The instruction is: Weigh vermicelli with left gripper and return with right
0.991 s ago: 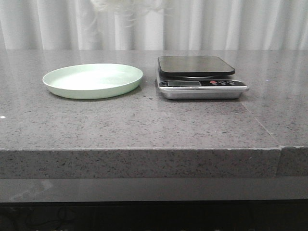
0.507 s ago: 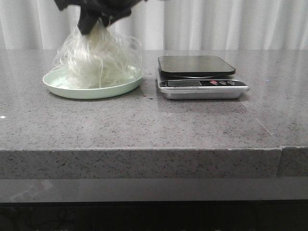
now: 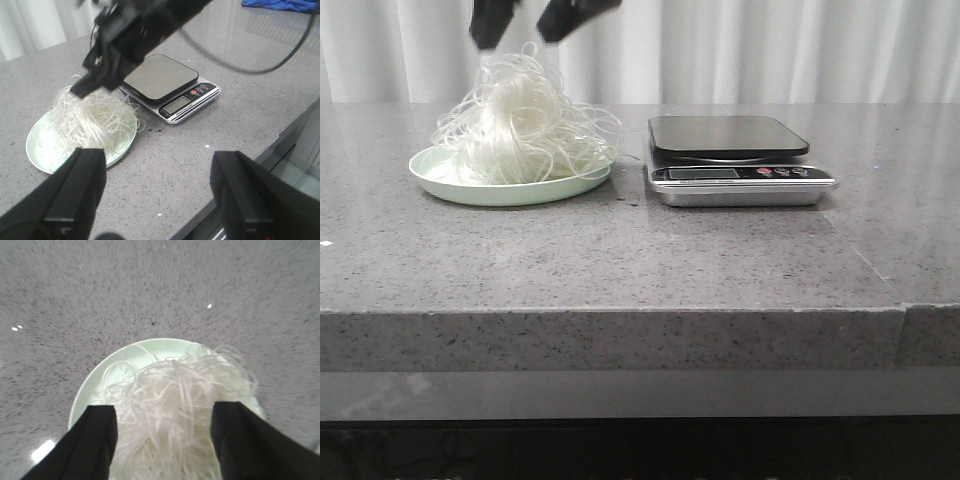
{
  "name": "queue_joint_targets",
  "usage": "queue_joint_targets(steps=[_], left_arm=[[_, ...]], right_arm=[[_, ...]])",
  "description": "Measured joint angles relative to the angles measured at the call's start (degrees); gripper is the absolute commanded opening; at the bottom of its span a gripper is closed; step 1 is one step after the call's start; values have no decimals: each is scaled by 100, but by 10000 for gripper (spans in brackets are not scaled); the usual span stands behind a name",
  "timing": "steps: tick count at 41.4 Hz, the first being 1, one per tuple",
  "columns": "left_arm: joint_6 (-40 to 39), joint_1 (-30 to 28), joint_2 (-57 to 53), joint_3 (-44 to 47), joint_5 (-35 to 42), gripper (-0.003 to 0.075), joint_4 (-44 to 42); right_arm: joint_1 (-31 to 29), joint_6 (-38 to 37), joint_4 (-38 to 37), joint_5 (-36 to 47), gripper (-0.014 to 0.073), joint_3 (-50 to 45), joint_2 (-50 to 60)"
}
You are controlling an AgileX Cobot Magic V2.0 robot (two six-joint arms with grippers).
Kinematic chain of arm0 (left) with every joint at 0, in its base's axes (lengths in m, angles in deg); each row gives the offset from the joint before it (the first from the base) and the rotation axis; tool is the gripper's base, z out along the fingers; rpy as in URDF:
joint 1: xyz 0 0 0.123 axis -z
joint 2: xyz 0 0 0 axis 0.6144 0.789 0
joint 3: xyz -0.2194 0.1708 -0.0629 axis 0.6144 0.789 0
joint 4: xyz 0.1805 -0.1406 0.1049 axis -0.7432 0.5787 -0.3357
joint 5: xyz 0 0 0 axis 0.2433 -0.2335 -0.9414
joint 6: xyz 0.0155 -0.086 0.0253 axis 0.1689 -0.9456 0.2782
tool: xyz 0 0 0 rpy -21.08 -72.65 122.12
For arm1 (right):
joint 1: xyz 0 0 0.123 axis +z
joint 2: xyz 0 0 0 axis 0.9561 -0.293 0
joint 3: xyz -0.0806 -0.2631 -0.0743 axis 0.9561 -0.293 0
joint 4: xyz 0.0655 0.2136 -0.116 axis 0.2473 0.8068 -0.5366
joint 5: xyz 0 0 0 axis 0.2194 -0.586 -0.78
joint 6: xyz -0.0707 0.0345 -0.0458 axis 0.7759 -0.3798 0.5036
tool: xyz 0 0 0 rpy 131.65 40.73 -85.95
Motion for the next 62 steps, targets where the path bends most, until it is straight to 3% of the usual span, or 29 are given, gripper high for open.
queue_joint_targets(steps=[14, 38, 54, 59, 62], left_arm=[[0, 0, 0, 0, 0, 505, 0], [0, 0, 0, 0, 0, 505, 0], [0, 0, 0, 0, 0, 505, 0], [0, 0, 0, 0, 0, 454, 0], [0, 0, 0, 0, 0, 393, 0]], right_arm=[[-574, -47, -89, -1497, 505, -422, 1950], [-1888, -47, -278, -1507, 505, -4179, 5952], [-1919, -58, -278, -2196, 505, -5195, 7739], [-1919, -58, -278, -2271, 494, -5195, 7882], [-1919, -58, -278, -2282, 429, -5195, 7886]])
